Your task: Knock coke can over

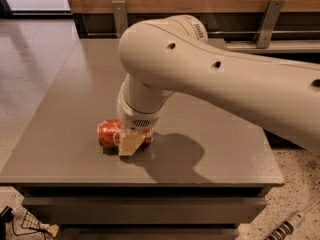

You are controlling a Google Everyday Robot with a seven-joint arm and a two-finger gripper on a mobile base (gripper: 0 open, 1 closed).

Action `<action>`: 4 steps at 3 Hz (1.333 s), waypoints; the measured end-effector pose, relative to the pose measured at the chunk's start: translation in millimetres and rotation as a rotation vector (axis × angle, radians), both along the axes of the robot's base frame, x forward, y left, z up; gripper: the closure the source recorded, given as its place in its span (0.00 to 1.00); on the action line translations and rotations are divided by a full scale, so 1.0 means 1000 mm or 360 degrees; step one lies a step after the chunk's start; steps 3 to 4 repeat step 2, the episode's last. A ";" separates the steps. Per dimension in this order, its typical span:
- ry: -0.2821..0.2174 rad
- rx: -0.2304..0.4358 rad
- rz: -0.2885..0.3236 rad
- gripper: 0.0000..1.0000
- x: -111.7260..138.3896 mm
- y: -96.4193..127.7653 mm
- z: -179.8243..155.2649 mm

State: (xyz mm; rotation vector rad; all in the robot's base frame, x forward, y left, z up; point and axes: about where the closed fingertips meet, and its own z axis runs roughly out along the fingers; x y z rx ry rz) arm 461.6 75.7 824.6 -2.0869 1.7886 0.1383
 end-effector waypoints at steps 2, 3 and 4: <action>-0.0005 -0.0001 0.0001 0.00 -0.001 0.000 0.001; -0.0005 -0.0001 0.0001 0.00 -0.001 0.000 0.001; -0.0005 -0.0001 0.0001 0.00 -0.001 0.000 0.001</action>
Offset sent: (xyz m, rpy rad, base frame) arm -0.0006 0.0001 0.0011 -0.0005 -0.0027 0.0006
